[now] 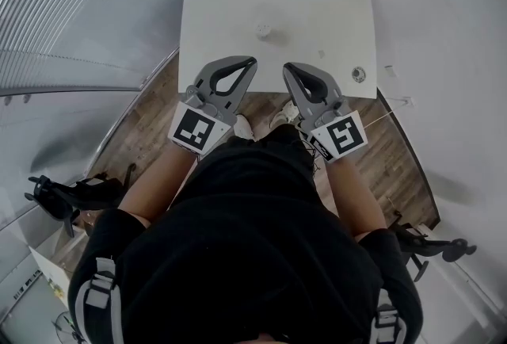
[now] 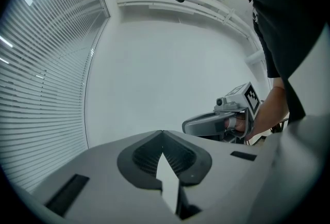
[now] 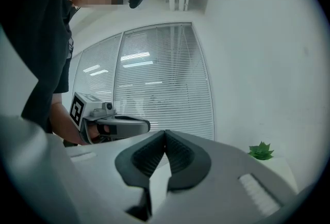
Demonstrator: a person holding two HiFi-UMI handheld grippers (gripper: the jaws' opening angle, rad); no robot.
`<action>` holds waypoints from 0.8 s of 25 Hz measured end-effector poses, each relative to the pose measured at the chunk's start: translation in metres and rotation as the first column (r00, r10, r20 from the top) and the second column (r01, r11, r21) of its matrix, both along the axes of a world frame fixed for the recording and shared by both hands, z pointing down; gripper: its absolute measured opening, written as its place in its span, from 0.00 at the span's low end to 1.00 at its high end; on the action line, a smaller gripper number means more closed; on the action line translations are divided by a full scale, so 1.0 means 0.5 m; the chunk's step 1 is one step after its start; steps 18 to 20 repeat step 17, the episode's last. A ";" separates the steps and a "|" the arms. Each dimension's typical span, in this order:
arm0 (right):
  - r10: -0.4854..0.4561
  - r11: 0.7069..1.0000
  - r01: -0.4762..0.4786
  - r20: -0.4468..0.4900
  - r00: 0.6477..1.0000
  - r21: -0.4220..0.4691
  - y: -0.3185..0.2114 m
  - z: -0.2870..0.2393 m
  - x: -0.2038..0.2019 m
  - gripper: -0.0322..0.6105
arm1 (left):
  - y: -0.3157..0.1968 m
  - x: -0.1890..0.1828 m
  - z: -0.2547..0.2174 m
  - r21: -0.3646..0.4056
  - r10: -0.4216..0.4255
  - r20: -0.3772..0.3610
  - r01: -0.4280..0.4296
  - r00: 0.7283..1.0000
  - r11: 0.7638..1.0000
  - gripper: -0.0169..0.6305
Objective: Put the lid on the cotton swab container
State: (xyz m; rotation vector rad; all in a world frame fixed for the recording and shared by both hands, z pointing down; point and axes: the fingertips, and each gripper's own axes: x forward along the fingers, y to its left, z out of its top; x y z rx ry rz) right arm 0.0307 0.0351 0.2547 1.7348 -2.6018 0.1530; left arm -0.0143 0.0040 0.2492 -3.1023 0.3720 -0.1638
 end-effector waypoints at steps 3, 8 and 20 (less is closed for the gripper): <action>-0.008 1.000 0.008 -0.009 1.000 -0.003 0.001 0.001 -0.003 0.07 | 0.001 -0.002 0.007 -0.007 0.003 0.007 -0.003 1.000 1.000 0.04; -0.002 1.000 0.002 -0.009 1.000 -0.003 -0.002 0.001 -0.001 0.07 | 0.000 0.003 0.012 -0.018 0.005 0.000 -0.005 1.000 1.000 0.04; -0.002 1.000 0.002 -0.015 1.000 -0.002 0.002 -0.002 -0.003 0.07 | 0.005 0.005 0.007 -0.018 0.002 -0.004 -0.002 1.000 1.000 0.04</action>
